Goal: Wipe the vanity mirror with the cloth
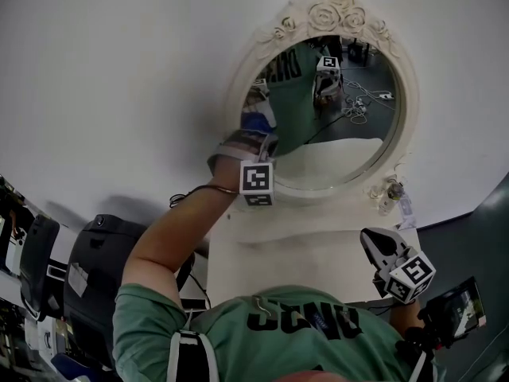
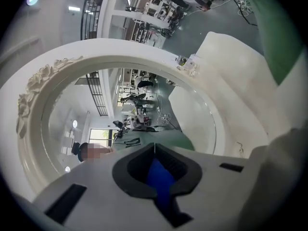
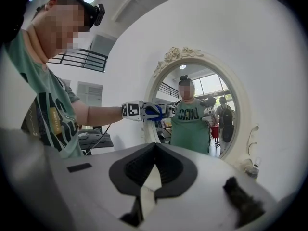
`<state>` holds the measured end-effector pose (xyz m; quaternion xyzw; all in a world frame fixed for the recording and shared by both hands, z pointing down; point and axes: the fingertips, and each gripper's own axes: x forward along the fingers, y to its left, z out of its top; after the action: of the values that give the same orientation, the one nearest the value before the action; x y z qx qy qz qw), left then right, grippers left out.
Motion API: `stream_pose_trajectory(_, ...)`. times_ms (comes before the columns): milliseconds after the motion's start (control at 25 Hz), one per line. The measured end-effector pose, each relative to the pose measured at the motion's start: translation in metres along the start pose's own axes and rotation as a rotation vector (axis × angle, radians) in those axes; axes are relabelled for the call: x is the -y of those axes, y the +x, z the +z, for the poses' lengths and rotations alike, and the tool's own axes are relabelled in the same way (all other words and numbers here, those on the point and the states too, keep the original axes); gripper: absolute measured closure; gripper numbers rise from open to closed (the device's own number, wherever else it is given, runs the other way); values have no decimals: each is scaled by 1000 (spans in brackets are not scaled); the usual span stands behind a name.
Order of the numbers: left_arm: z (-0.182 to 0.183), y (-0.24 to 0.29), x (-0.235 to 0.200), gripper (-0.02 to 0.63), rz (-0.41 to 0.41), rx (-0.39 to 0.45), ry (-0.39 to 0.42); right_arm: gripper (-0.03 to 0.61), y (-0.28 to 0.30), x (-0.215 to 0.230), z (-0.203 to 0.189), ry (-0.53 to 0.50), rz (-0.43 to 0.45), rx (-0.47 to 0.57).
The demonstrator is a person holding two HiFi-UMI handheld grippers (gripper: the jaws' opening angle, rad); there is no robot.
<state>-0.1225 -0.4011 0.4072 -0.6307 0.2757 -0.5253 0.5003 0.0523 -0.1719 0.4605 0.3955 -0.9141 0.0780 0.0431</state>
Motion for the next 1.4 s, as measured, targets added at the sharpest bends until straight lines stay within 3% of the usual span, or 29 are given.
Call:
stream_pose_trajectory(200, 49, 24, -13, 597, -8, 47, 9, 566, -30, 22, -5, 18, -51, -4)
stream_pose_trajectory(480, 166, 63, -31, 597, -5, 162, 71, 566, -91, 72, -15, 48, -146, 12)
stream_pose_trajectory(680, 257, 103, -51, 597, 4, 224, 151, 566, -134, 109, -23, 78, -206, 8)
stream_pose_trajectory(880, 318, 129, -55, 597, 1, 250, 251, 566, -169, 138, -38, 122, -262, 27)
stream_pose_trajectory(1080, 326, 131, -51, 597, 25, 249, 326, 566, -181, 145, -42, 144, -281, 39)
stream_pose_trajectory(1280, 316, 101, -54, 598, 35, 315, 249, 566, -152, 131, -28, 121, -233, 36)
stream_pose_trajectory(1400, 275, 67, -46, 597, 51, 330, 208, 566, -125, 113, -17, 95, -189, 24)
